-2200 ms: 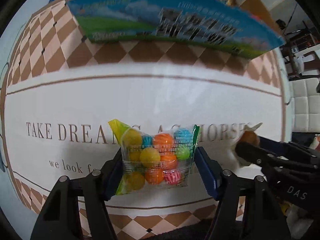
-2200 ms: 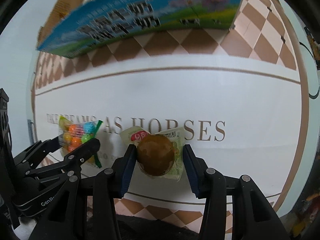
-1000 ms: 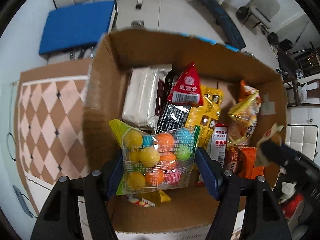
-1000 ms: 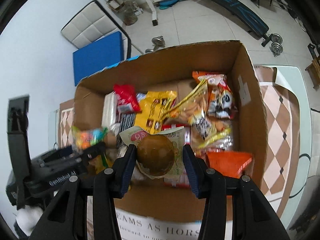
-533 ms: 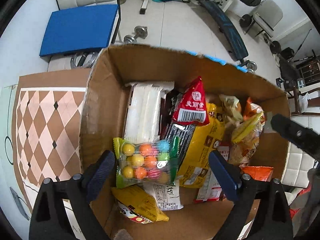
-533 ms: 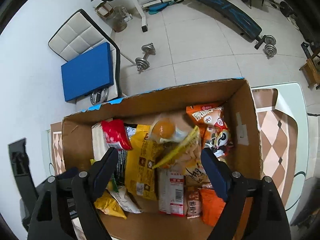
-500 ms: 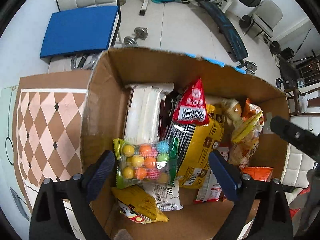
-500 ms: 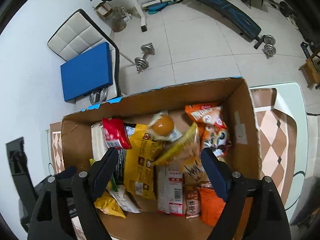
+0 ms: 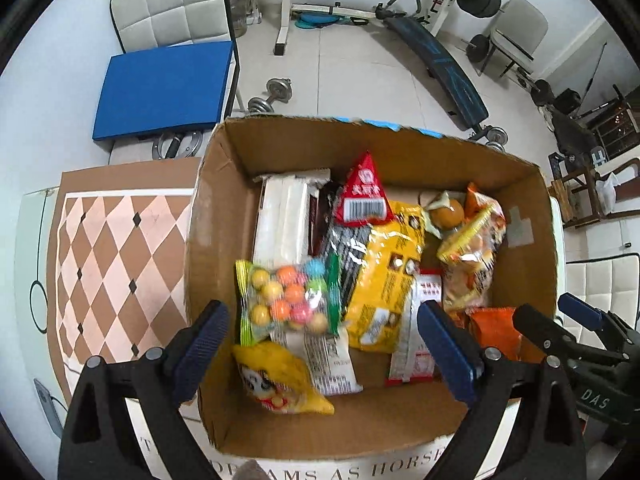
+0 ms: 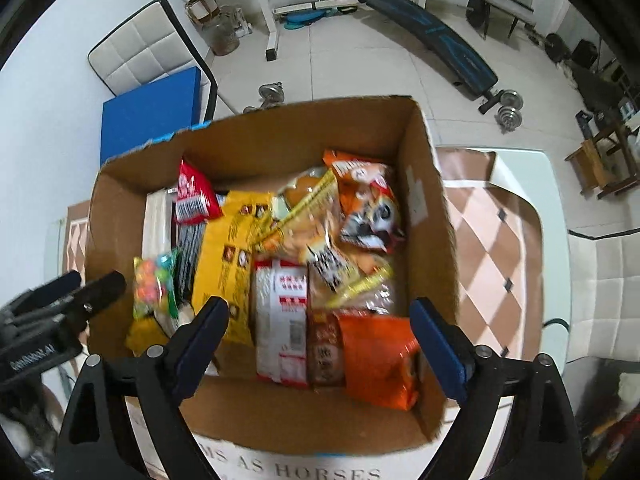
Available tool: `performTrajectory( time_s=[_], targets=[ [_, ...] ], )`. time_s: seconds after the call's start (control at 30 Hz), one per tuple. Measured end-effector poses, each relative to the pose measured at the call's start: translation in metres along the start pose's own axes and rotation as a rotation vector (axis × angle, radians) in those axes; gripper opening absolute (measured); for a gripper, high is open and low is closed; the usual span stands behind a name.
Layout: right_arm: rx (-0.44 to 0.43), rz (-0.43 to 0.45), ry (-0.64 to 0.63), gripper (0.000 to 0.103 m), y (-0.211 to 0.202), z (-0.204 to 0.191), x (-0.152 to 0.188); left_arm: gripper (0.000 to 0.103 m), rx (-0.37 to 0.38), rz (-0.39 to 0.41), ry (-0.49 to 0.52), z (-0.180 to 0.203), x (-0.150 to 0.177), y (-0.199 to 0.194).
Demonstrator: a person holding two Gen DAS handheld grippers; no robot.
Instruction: Organize snacks
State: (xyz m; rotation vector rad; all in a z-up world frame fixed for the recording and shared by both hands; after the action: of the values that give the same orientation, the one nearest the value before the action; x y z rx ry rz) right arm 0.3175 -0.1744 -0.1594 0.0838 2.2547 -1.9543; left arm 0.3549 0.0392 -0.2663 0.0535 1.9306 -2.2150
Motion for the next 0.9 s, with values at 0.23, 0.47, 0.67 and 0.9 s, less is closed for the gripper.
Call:
performTrajectory(
  time_s=[0.23,0.47,0.67,0.9],
  targets=[
    [0.009,0.041,0.006,0.096,-0.032,0.002,0.024,0.101,-0.003,0.072,0.024,0.009,0.024,-0.029],
    [0.022,0.11,-0.006,0.096,-0.076,-0.003,0.055,0.101,0.002,0.166,0.016,0.011,0.056,-0.077],
    [0.032,0.19,-0.011,0.096,-0.126,-0.007,0.096,0.101,-0.008,0.271,0.037,0.013,0.096,-0.123],
    [0.035,0.267,-0.032,0.097,-0.186,-0.017,0.145,0.101,0.001,0.328,0.056,0.013,0.147,-0.167]
  ],
)
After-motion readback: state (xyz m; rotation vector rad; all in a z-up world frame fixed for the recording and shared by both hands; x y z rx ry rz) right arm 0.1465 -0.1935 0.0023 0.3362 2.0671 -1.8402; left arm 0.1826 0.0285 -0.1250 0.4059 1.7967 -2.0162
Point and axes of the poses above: each gripper's, at about its wrist camera, not at the fingertips, and y roughly the way its jaws point, z to its right, x to its underside, the point moved 5 cm from there along y, roughly the way its jaws point, and after that the axes turned 8 degrees about -y, right-handed, at the moved point
